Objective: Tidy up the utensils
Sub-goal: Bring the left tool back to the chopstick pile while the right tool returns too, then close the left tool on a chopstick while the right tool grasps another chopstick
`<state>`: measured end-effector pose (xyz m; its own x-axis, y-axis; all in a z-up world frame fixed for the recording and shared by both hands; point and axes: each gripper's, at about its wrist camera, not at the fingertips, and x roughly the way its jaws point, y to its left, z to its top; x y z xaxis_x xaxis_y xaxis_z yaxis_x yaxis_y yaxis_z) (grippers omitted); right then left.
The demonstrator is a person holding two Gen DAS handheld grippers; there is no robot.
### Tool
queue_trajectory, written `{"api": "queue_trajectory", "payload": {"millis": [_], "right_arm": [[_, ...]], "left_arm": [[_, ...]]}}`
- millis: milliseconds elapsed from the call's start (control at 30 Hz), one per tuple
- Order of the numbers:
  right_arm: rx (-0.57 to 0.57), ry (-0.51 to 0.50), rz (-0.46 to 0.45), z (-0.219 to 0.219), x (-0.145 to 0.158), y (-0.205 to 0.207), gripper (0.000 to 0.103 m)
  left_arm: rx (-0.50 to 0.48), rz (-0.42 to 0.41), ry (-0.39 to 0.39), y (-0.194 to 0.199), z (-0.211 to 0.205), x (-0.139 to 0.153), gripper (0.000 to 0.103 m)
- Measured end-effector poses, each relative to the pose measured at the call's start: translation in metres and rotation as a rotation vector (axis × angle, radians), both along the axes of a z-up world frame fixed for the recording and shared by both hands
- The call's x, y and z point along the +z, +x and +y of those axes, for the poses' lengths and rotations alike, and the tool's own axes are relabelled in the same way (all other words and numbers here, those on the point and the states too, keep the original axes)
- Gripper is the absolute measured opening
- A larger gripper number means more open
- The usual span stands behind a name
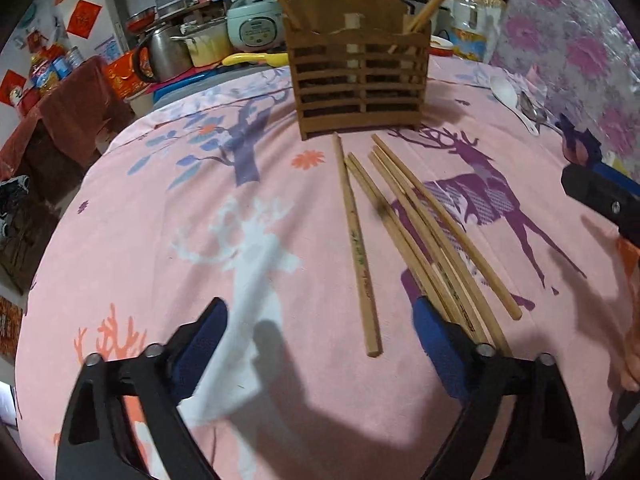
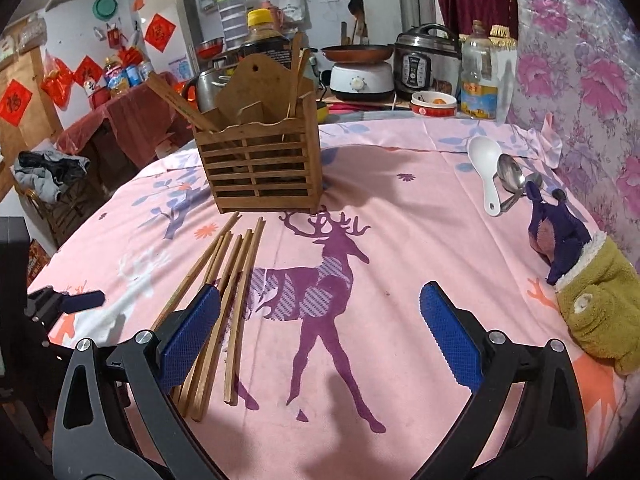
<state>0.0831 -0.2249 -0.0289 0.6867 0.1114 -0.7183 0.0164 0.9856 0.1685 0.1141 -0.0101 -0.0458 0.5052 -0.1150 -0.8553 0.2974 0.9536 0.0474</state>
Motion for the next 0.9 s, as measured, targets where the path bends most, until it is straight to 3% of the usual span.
{"api": "queue_trajectory", "payload": {"millis": [67,300,333,367,500,600,733,900], "right_arm": [[0.0,-0.002,-0.001,0.0,0.0,0.0,0.096],[0.002,0.005,0.0,-0.001,0.001,0.0,0.096],[0.003,0.008,0.0,-0.001,0.001,0.0,0.096],[0.003,0.01,0.0,-0.001,0.001,-0.001,0.096],[0.025,0.034,0.018,-0.002,-0.002,-0.005,0.093],[0.096,0.037,0.047,0.005,-0.01,-0.017,0.079],[0.195,0.004,0.118,0.021,-0.029,-0.032,0.059],[0.303,-0.018,0.131,0.041,-0.031,-0.035,0.055]], "left_arm": [[-0.017,0.029,-0.006,0.002,-0.003,-0.006,0.063],[-0.066,0.048,-0.036,0.001,-0.009,-0.01,0.023],[-0.066,0.046,-0.035,0.001,-0.009,-0.01,0.009],[-0.053,0.042,-0.026,0.002,-0.007,-0.01,0.006],[0.058,0.06,-0.057,0.015,0.021,-0.008,0.006],[0.074,0.081,-0.094,0.019,0.029,-0.009,0.007],[0.061,0.055,-0.033,0.015,0.02,-0.009,0.007],[0.064,0.059,-0.041,0.016,0.019,-0.009,0.007]]}}
